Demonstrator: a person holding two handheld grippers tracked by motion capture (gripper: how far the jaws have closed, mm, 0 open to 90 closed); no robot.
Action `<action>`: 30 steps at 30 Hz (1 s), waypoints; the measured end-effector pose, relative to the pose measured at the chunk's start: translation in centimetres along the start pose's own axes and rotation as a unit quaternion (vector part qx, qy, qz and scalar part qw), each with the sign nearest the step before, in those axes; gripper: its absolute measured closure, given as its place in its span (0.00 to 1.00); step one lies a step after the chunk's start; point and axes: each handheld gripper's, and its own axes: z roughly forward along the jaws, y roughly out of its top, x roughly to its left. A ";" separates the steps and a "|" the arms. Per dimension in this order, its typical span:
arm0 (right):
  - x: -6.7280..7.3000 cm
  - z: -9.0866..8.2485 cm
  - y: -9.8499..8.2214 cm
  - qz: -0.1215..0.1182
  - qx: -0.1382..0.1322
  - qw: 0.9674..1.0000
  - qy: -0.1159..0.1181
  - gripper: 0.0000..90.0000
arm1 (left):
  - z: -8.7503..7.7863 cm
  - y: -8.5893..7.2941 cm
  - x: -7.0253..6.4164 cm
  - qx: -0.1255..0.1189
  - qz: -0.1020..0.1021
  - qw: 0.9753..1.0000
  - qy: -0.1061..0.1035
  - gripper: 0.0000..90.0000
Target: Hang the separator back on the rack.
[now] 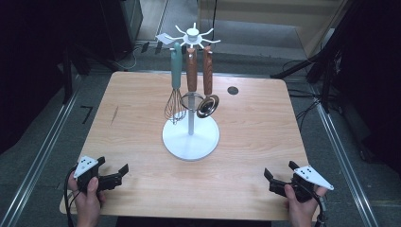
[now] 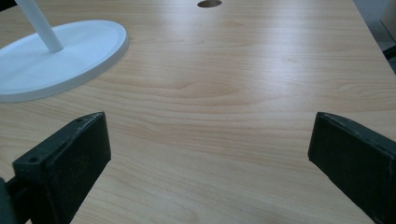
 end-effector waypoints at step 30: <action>-5.2 -3.0 -2.5 0.029 0.016 0.998 -0.052 0.00 | -0.6 -0.3 -0.1 -0.025 -0.001 1.000 0.007 0.00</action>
